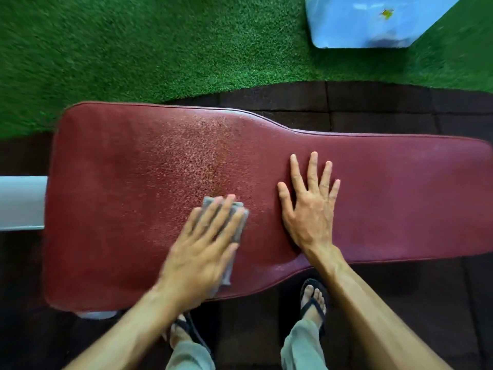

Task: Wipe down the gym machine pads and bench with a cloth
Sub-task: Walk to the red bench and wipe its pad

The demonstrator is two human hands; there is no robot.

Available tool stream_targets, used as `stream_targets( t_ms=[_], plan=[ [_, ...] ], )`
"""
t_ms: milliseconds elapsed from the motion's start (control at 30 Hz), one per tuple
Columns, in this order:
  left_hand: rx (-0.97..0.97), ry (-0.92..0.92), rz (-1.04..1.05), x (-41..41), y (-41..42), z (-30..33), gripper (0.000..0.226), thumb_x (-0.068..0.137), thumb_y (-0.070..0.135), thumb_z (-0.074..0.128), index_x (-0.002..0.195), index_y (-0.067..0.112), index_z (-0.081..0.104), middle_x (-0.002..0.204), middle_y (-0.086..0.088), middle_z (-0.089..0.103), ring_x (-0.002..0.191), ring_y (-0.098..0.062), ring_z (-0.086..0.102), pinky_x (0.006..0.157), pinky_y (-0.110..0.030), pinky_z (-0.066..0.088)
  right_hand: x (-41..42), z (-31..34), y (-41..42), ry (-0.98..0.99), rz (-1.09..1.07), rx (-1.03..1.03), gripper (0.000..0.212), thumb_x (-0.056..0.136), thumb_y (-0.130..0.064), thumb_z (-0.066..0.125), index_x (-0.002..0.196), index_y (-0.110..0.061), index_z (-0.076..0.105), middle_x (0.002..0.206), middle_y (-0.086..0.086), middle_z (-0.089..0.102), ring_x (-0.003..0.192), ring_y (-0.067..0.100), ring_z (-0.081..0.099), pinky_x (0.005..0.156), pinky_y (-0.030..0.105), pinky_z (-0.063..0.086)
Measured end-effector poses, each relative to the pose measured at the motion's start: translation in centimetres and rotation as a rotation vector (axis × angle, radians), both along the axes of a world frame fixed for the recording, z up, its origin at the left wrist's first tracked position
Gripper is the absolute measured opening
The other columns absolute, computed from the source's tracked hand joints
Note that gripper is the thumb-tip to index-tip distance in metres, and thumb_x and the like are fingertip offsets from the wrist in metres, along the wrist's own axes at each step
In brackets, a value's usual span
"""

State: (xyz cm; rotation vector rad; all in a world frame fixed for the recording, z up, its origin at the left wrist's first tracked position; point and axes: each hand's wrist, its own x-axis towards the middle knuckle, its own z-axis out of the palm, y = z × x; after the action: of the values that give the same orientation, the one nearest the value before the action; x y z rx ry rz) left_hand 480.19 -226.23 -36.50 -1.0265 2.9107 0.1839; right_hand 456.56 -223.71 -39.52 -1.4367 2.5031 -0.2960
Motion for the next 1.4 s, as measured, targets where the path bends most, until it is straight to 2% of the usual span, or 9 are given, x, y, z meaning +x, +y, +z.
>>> stream_targets(
  t_ms=[233, 333, 467, 600, 733, 933, 1100, 1233, 1400],
  plan=[
    [-0.055, 0.081, 0.486, -2.2, -16.3, 0.1, 0.062, 0.101, 0.037, 0.021, 0.156, 0.012, 0.008, 0.164, -0.018, 0.004, 0.152, -0.036, 0.002, 0.122, -0.052, -0.001, 4.8, 0.5, -1.9, -0.010, 0.021, -0.036, 0.060, 0.100, -0.054, 0.032, 0.155, -0.035, 0.018, 0.166, 0.005, 0.005, 0.152, 0.036, 0.000, 0.121, 0.058, 0.005],
    [-0.011, 0.105, 0.248, -5.3, -10.1, -0.5, 0.061, 0.102, 0.036, 0.024, 0.156, 0.012, 0.009, 0.165, -0.015, 0.003, 0.153, -0.033, 0.000, 0.125, -0.051, 0.002, 5.0, 0.6, -1.7, -0.015, 0.010, -0.035, 0.060, 0.100, -0.053, 0.031, 0.155, -0.034, 0.018, 0.166, 0.006, 0.006, 0.152, 0.035, 0.000, 0.120, 0.060, 0.008],
    [0.014, 0.036, 0.047, 4.1, -1.9, 0.2, 0.059, 0.102, 0.037, 0.026, 0.156, 0.020, 0.013, 0.166, -0.006, 0.008, 0.154, -0.024, 0.005, 0.123, -0.048, 0.016, 6.1, 1.3, -2.4, -0.033, 0.013, -0.009, 0.062, 0.099, -0.054, 0.031, 0.156, -0.033, 0.016, 0.166, 0.007, 0.005, 0.152, 0.037, -0.001, 0.119, 0.062, 0.007],
    [-0.122, -0.036, 0.314, 11.6, -12.3, 0.8, 0.062, 0.098, 0.036, 0.022, 0.156, 0.015, 0.011, 0.164, -0.012, 0.014, 0.152, -0.032, 0.011, 0.121, -0.053, 0.009, 8.3, 1.4, -3.2, 0.007, 0.035, 0.005, 0.064, 0.099, -0.056, 0.031, 0.156, -0.033, 0.014, 0.166, 0.009, 0.003, 0.152, 0.039, -0.002, 0.119, 0.061, 0.006],
    [-0.100, 0.061, 0.524, 5.5, -20.5, 1.5, 0.063, 0.099, 0.040, 0.019, 0.155, 0.012, 0.013, 0.165, -0.015, 0.007, 0.153, -0.035, 0.005, 0.123, -0.052, 0.004, 8.7, 1.1, -3.4, 0.012, 0.011, -0.003, 0.064, 0.099, -0.056, 0.030, 0.156, -0.033, 0.015, 0.166, 0.009, 0.004, 0.152, 0.038, -0.001, 0.120, 0.060, 0.007],
    [-0.009, 0.001, 0.026, 7.6, -5.4, 1.0, 0.060, 0.101, 0.036, 0.026, 0.156, 0.016, 0.014, 0.166, -0.010, 0.005, 0.154, -0.028, 0.004, 0.124, -0.048, 0.012, 8.5, 1.0, -3.2, 0.015, 0.021, -0.012, 0.064, 0.099, -0.057, 0.029, 0.156, -0.033, 0.015, 0.166, 0.007, 0.004, 0.152, 0.036, -0.002, 0.121, 0.059, 0.009],
    [-0.106, -0.055, 0.299, 14.7, -11.6, 1.6, 0.063, 0.098, 0.036, 0.022, 0.155, 0.010, 0.012, 0.164, -0.016, 0.011, 0.152, -0.037, 0.012, 0.121, -0.053, 0.009, 7.9, 1.2, -2.7, -0.028, 0.055, -0.028, 0.063, 0.098, -0.057, 0.026, 0.156, -0.033, 0.015, 0.166, 0.005, 0.003, 0.153, 0.033, -0.003, 0.121, 0.056, 0.006],
    [-0.061, 0.070, 0.525, 1.8, -14.6, 0.6, 0.063, 0.101, 0.038, 0.024, 0.156, 0.012, 0.006, 0.165, -0.016, 0.002, 0.153, -0.035, 0.000, 0.122, -0.048, -0.002, 7.0, 1.4, -1.4, -0.070, 0.093, -0.040, 0.062, 0.099, -0.055, 0.025, 0.156, -0.033, 0.015, 0.166, 0.003, 0.002, 0.154, 0.025, -0.003, 0.123, 0.052, 0.006],
    [0.030, 0.040, 0.081, -1.8, -2.1, 0.0, 0.059, 0.103, 0.037, 0.026, 0.157, 0.017, 0.012, 0.166, -0.009, 0.004, 0.154, -0.027, 0.003, 0.124, -0.047, 0.014, 2.5, 0.9, 2.4, -0.051, 0.025, 0.016, 0.063, 0.097, -0.058, 0.022, 0.156, -0.036, 0.014, 0.166, 0.001, 0.000, 0.154, 0.022, -0.004, 0.122, 0.057, 0.006]
  ],
)
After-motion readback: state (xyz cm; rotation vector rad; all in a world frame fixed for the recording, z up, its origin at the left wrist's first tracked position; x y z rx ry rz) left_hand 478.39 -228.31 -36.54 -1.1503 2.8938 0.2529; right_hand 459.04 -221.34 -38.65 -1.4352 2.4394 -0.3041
